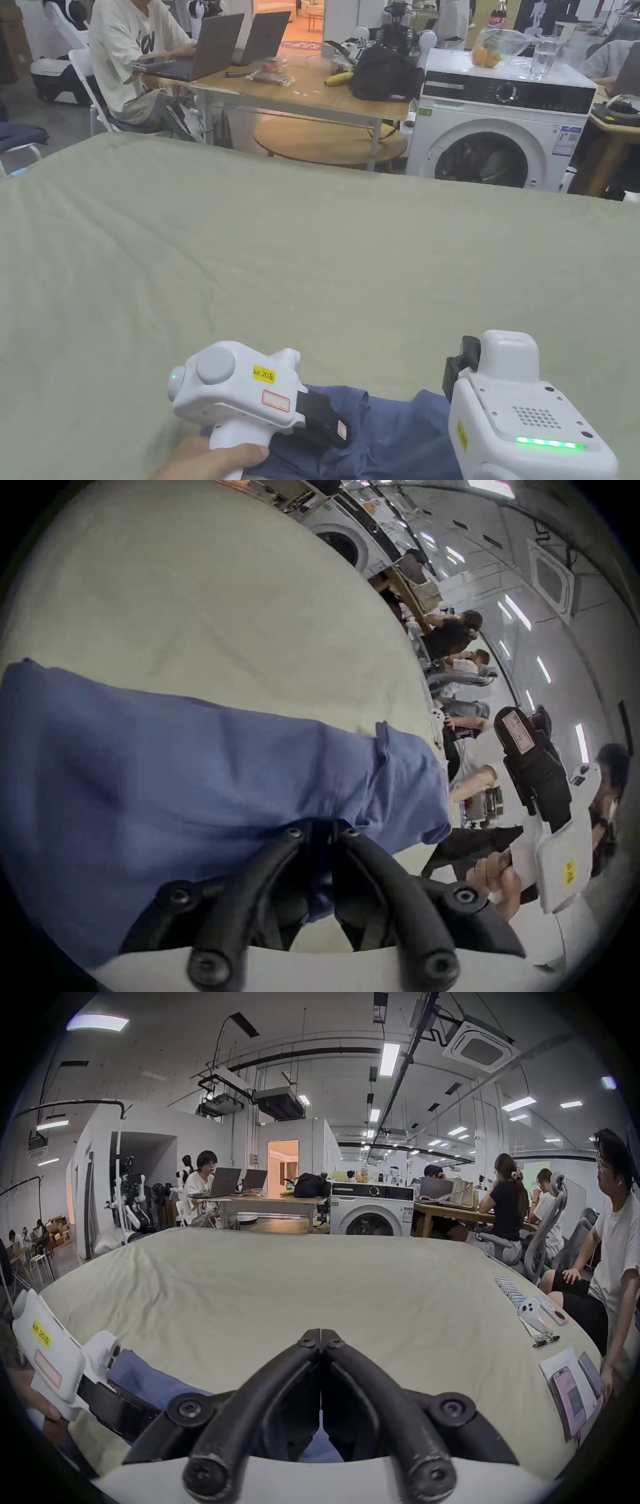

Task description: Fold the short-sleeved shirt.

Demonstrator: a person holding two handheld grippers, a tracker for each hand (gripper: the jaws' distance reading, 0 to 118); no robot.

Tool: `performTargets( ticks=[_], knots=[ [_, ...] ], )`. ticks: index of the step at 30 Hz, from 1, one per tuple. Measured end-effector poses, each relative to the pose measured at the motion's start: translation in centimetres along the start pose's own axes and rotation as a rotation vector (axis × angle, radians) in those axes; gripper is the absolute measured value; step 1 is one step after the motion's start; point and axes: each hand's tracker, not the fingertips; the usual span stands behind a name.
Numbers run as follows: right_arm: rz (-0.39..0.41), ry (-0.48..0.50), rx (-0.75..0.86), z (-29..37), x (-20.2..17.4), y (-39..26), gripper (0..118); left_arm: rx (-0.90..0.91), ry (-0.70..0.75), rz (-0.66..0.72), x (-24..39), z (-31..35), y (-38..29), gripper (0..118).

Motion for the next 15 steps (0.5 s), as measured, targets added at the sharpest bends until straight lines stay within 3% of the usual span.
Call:
performTargets(
  ticks=[4,8,15],
  knots=[
    [0.001,0.003,0.004,0.1,-0.1,0.1,0,0.013,-0.014,0.001,-0.4,-1.3,-0.2,7],
    [-0.005,0.008,0.002,-0.1,-0.2,0.0,0,0.048,-0.108,0.113,-1.6,-1.6,-0.6,6],
    [-0.001,0.012,-0.003,-0.4,-0.7,-0.4,0,0.047,-0.087,0.041,-1.2,-1.8,-1.3,6]
  ],
)
